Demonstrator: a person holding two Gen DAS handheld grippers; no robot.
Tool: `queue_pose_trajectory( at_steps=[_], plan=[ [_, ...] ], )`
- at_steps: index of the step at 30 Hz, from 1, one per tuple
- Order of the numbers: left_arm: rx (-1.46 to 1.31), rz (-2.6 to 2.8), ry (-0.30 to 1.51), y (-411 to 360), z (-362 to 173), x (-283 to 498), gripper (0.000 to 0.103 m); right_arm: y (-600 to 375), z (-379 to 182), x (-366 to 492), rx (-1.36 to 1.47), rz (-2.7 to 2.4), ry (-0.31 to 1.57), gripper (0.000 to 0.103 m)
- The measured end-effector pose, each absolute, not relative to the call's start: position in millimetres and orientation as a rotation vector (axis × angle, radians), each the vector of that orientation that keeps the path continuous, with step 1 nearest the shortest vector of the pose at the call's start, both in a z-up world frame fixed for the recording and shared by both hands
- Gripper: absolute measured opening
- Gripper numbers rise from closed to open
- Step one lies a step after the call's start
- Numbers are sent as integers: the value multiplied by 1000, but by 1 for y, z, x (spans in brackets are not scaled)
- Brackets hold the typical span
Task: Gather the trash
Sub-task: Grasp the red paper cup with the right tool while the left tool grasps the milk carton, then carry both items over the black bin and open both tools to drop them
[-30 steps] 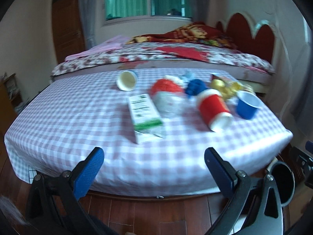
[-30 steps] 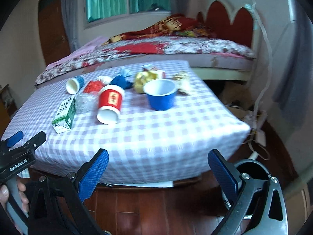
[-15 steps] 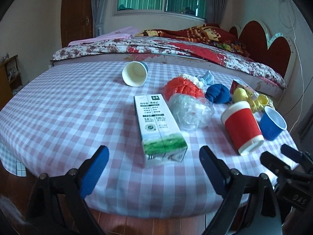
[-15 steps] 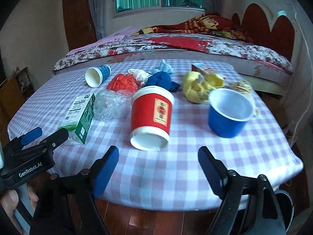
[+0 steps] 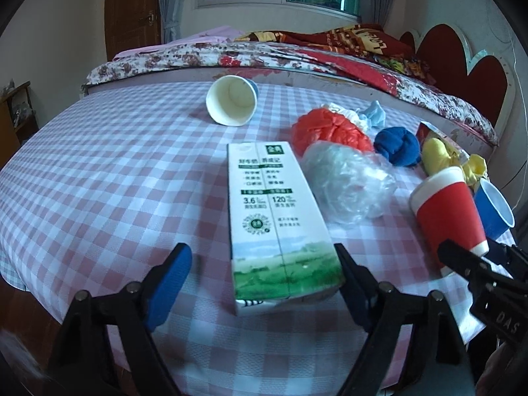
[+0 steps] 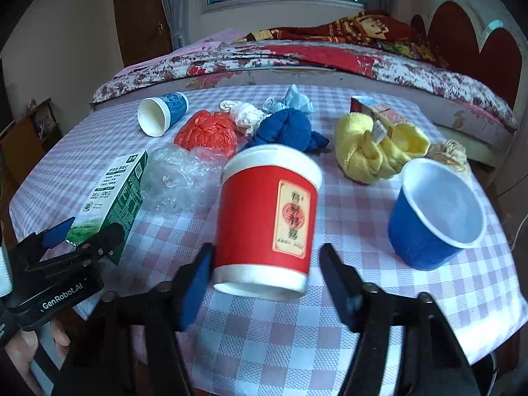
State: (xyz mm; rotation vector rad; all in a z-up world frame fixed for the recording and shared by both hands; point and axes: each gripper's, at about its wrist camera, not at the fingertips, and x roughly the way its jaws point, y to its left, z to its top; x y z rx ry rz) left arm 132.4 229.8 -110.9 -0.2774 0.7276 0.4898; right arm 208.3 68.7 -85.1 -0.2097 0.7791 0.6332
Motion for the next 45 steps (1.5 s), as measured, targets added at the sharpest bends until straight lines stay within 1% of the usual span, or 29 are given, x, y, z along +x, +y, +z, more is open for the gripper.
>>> queue_pose_trajectory(
  at_steps=[1,2,3,7,12,21,31,38,45],
  plan=[
    [-277,488,728,231,-111,132,78,68,-85,208,-203,635,776,59],
    [-285,475,729,233,-112,131,63,68,-85,208,-200,638,775,58],
    [-298,450,727,234,-113,129,57,66,-84,207,-197,642,771,57],
    [-299,420,695,233,-107,122,56,61,-79,196,-199,655,740,56],
    [-273,386,618,217,-82,105,56,39,-62,178,-170,648,684,56],
    [-211,243,557,159,-51,100,56,-28,-30,152,-95,564,600,56],
    [-142,73,554,94,-45,110,56,-104,-18,145,-49,428,575,56],
    [-101,-53,565,43,-50,114,56,-158,-14,136,-22,336,566,56],
    [-65,-179,570,-9,-50,109,56,-209,-20,126,-22,227,583,56]
  ],
)
